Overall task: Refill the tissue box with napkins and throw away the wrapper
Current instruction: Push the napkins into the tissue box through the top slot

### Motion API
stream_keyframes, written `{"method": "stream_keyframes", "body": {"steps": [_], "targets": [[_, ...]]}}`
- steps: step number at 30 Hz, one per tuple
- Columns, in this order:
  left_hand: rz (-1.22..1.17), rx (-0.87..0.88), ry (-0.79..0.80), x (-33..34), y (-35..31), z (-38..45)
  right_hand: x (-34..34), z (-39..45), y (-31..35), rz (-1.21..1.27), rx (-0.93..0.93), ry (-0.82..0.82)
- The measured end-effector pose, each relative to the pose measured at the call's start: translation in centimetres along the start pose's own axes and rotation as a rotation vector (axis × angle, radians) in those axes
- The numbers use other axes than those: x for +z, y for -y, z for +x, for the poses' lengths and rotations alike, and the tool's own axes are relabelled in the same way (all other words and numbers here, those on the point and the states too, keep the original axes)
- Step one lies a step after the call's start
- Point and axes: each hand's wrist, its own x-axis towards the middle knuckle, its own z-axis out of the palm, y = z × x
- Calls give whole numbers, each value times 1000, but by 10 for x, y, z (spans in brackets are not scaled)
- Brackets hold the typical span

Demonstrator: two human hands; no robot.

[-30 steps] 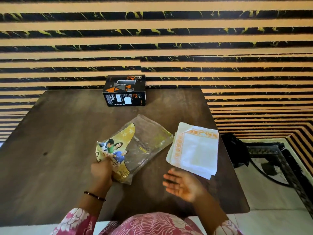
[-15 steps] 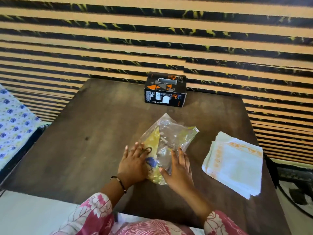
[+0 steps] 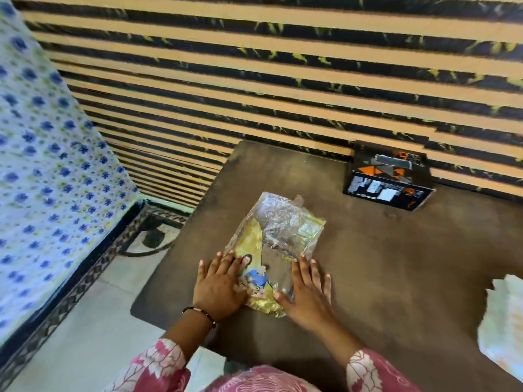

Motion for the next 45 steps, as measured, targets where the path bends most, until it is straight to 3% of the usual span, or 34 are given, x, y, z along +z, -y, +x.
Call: {"method": "stream_keyframes", "body": {"steps": [6,13,21,27,32,40,45], "targets": [[54,-58,7,-12,56,10,8,29,49,-8,-28,30],[18,-18,-41,-19,64,18,8,43,59,64,-57,-10],[-207,-34,-197,-31,48,26,-16,35,43,535,11,-329],[-303,182,-248,-58,-15,64,-53,26,-5,606,174,-377],[-461,329,-217,-76,-88,110,-94,34,-63,733,403,-554],[-725,207,22,-91,-194,187,-164,59,-165,1002,589,-665],[-775,113,43,-92,-240,222,-197,83,-206,1046,614,-641]]}}
